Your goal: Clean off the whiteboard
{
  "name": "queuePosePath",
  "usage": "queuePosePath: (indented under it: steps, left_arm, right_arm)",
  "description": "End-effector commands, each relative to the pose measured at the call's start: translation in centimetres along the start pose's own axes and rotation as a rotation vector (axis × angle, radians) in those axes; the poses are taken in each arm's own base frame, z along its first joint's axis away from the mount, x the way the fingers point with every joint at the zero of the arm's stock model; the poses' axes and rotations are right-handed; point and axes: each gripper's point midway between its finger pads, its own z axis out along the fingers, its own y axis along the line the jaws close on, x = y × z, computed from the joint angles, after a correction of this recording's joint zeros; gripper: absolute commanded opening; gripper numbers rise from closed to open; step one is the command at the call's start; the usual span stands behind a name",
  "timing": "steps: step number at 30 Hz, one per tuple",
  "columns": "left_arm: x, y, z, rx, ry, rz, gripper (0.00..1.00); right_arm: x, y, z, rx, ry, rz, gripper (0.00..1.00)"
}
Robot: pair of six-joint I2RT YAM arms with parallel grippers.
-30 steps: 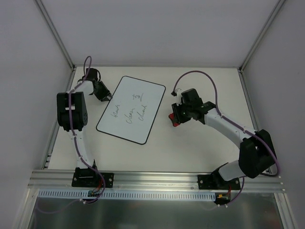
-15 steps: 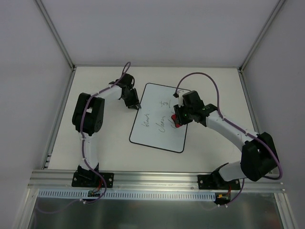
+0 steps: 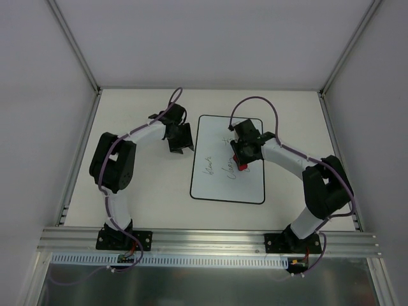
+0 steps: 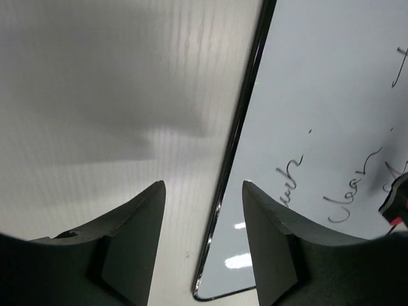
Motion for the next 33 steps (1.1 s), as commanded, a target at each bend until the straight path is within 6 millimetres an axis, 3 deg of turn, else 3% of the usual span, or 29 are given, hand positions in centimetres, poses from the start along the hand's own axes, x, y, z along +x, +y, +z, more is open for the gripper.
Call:
queuePosePath:
  steps: [1,3,7,11,23,24,27,31,33]
  left_arm:
    - [1.6,0.4,-3.7,-0.036,-0.054,0.041,0.52]
    - [4.2,1.7,-3.3,-0.085,-0.023,0.067,0.50]
    - [8.9,1.8,-3.2,-0.110,0.025,0.111,0.45]
    - [11.8,2.4,-2.4,-0.144,0.059,0.122,0.36]
    - [15.2,0.2,0.3,-0.114,0.097,0.128,0.24]
    - [15.5,0.3,0.5,-0.122,0.106,0.123,0.17]
    - [16.7,0.4,1.2,-0.128,0.149,0.109,0.10]
    - [17.4,0.6,1.5,-0.143,0.162,0.095,0.02]
    - [17.7,1.0,1.6,-0.153,0.168,0.073,0.00]
  right_arm:
    - [-1.7,-0.4,-0.6,0.045,-0.008,0.028,0.09]
    - [-1.7,-0.7,-0.2,0.066,0.008,0.032,0.09]
    - [-1.2,-0.5,0.5,0.063,0.048,0.032,0.09]
    - [-0.7,-0.4,1.1,0.065,0.073,0.045,0.09]
    - [0.2,1.0,3.6,0.059,0.115,0.068,0.06]
    - [0.3,1.7,3.8,0.052,0.119,0.060,0.06]
    - [0.8,3.2,4.3,0.034,0.138,0.053,0.05]
    - [1.2,7.3,4.3,-0.020,0.150,0.043,0.03]
    - [1.6,7.6,4.4,0.001,0.165,0.075,0.02]
